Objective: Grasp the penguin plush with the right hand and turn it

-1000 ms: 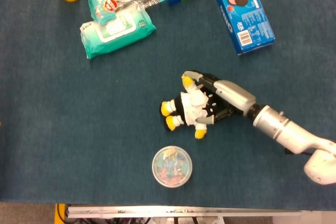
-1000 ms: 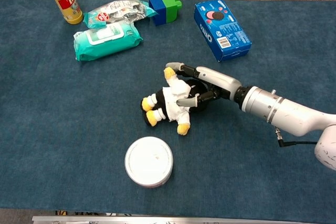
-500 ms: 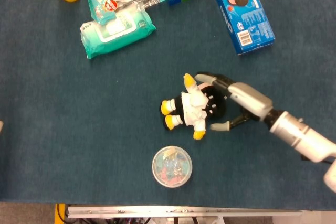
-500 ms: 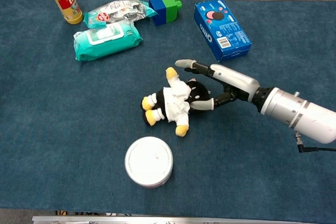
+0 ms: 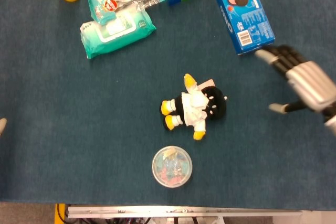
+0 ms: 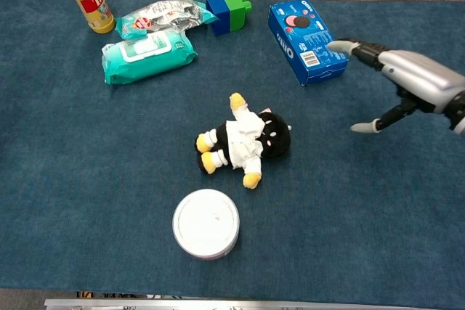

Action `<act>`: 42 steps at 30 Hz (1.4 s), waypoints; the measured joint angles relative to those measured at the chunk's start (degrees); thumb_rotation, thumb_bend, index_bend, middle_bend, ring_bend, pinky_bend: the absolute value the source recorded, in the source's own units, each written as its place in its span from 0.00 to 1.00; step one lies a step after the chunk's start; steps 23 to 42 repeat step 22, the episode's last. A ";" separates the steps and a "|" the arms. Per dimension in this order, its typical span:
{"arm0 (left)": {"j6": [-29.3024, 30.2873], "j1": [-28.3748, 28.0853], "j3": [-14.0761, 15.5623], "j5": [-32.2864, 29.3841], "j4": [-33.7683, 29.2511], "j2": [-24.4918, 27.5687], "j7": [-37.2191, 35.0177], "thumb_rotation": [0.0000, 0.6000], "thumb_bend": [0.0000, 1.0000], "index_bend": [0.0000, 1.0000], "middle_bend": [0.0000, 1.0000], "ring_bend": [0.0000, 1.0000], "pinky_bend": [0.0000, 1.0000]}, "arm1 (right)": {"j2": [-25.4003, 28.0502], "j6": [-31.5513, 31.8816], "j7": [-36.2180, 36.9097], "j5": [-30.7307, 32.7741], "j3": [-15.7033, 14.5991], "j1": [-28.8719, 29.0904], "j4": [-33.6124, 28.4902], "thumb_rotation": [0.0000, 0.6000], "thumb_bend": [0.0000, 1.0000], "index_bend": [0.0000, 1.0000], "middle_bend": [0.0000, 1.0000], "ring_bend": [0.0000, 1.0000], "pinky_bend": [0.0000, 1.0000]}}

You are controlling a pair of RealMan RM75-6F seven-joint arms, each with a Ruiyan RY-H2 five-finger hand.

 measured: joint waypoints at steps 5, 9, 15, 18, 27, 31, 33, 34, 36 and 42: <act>0.65 -0.21 -0.54 0.10 0.79 -0.89 0.64 1.00 0.22 0.03 0.09 0.10 0.05 | 6.26 4.16 -10.50 2.45 0.51 -3.82 -2.64 1.00 0.00 0.00 0.01 0.00 0.00; 1.28 -0.37 -0.86 0.51 1.34 -1.55 0.99 1.00 0.22 0.03 0.09 0.10 0.05 | 11.52 8.51 -16.47 3.77 0.66 -7.98 -6.50 1.00 0.00 0.00 0.01 0.00 0.00; 1.38 -0.84 -0.98 1.20 1.63 -2.25 1.67 1.00 0.22 0.03 0.09 0.10 0.05 | 13.60 14.43 -18.92 3.58 0.10 -14.20 -8.13 1.00 0.00 0.00 0.02 0.00 0.00; 1.39 -1.06 -1.08 1.37 1.68 -2.38 1.83 1.00 0.22 0.03 0.09 0.10 0.05 | 13.66 16.29 -18.49 3.14 -0.06 -16.26 -7.88 1.00 0.00 0.00 0.02 0.00 0.00; 1.45 -1.25 -1.22 1.48 1.62 -2.47 1.92 1.00 0.22 0.03 0.09 0.10 0.05 | 13.59 18.30 -17.84 2.07 -0.05 -18.58 -7.01 1.00 0.00 0.00 0.02 0.00 0.00; 1.45 -1.25 -1.22 1.48 1.62 -2.47 1.92 1.00 0.22 0.03 0.09 0.10 0.05 | 13.59 18.30 -17.84 2.07 -0.05 -18.58 -7.01 1.00 0.00 0.00 0.02 0.00 0.00; 1.45 -1.25 -1.22 1.48 1.62 -2.47 1.92 1.00 0.22 0.03 0.09 0.10 0.05 | 13.59 18.30 -17.84 2.07 -0.05 -18.58 -7.01 1.00 0.00 0.00 0.02 0.00 0.00; 1.45 -1.25 -1.22 1.48 1.62 -2.47 1.92 1.00 0.22 0.03 0.09 0.10 0.05 | 13.59 18.30 -17.84 2.07 -0.05 -18.58 -7.01 1.00 0.00 0.00 0.02 0.00 0.00; 1.45 -1.25 -1.22 1.48 1.62 -2.47 1.92 1.00 0.22 0.03 0.09 0.10 0.05 | 13.59 18.30 -17.84 2.07 -0.05 -18.58 -7.01 1.00 0.00 0.00 0.02 0.00 0.00; 1.45 -1.25 -1.22 1.48 1.62 -2.47 1.92 1.00 0.22 0.03 0.09 0.10 0.05 | 13.59 18.30 -17.84 2.07 -0.05 -18.58 -7.01 1.00 0.00 0.00 0.02 0.00 0.00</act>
